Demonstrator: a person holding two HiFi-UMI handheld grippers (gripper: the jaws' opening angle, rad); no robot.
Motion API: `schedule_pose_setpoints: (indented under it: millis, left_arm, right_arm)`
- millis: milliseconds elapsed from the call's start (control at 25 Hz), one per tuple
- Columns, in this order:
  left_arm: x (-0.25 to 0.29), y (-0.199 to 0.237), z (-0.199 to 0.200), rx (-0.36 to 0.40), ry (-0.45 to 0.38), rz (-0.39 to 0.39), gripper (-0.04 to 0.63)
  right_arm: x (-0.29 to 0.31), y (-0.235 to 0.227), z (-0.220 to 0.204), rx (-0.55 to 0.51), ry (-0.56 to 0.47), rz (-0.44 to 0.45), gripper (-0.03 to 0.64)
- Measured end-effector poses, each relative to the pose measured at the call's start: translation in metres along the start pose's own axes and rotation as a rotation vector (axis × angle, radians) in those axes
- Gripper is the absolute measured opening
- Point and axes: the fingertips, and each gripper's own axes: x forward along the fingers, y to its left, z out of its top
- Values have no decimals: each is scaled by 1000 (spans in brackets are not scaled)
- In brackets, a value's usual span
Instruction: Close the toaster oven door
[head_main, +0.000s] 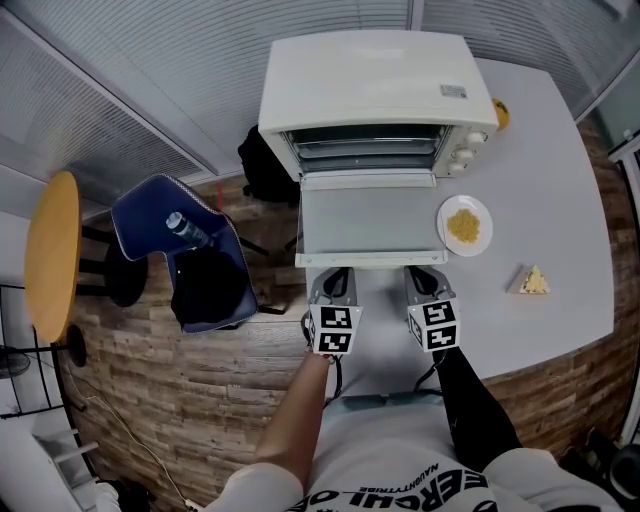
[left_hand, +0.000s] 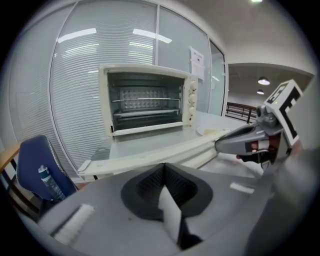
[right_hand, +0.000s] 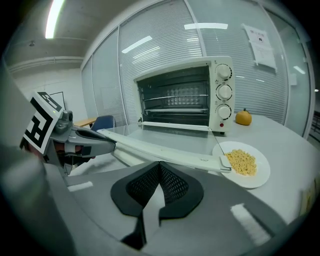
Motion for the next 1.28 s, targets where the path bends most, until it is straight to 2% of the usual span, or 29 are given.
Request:
schedule_pose_setpoints:
  millis: [640,840,1280]
  left_arm:
    - [-18,16,52,35,-113,33,55]
    - [-20,19,74,45,-184,23,57]
    - [-29,30,130,69,-281,46,57]
  right_arm:
    - [-20,-1,51,-45,-110,-67,2]
    - [-25,-2,68,-54,-143,-92,2]
    - [-29,-16,128,-50,-251,-153,2]
